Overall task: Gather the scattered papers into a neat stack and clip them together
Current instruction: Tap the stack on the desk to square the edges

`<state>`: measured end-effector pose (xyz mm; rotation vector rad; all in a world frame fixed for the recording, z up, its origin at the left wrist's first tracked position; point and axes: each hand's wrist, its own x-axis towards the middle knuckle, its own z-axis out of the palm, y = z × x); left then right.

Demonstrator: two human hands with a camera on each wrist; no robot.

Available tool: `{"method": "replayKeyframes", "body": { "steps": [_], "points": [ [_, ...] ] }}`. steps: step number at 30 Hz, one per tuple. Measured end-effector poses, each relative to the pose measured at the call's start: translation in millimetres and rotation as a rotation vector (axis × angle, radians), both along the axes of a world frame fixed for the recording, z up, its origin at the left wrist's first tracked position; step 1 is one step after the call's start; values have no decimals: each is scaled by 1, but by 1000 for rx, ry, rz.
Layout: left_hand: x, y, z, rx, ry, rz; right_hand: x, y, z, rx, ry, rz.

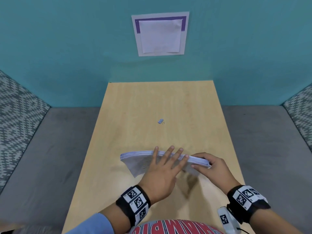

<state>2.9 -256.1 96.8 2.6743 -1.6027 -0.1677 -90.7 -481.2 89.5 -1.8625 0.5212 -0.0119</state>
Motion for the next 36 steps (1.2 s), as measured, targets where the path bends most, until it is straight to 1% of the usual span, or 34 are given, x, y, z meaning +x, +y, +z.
{"method": "replayKeyframes", "body": {
  "steps": [3,5,7,10,13,15,17,19,21,22,23,24,26,27,29,31,33,34,36],
  "points": [
    [6,6,0,-32,-7,-47,-1,1,1,-36,2,5],
    [19,12,5,-53,-36,-16,-1,2,0,-49,10,1],
    [37,21,11,-25,-44,107,-2,0,0,-56,20,-6],
    [75,49,7,129,74,320,-3,-1,1,-84,29,15],
    [101,75,5,173,90,406,-1,-1,4,-158,52,27],
    [107,85,9,226,140,413,1,-4,8,-227,66,23],
    [110,93,14,205,189,397,5,-8,12,-368,81,73],
    [108,97,24,117,175,340,9,-9,19,-602,189,189],
    [99,95,40,-20,121,249,17,-3,33,-782,309,283],
    [93,91,50,-83,105,206,22,1,40,-844,318,315],
    [88,86,60,-127,93,159,27,6,46,-868,291,341],
    [82,79,69,-155,87,109,31,14,49,-852,244,367],
    [68,64,84,-188,86,35,39,38,55,-728,130,438],
    [62,56,89,-203,84,8,43,50,59,-658,81,465],
    [51,45,96,-236,77,-8,49,67,65,-595,18,490],
    [46,41,101,-305,141,74,53,68,69,-558,2,482],
    [48,46,103,-381,252,226,51,61,79,-484,3,455],
    [51,51,103,-409,317,292,49,57,83,-424,6,424],
    [57,63,102,-466,500,380,41,46,91,-276,3,329]
  ]
}}
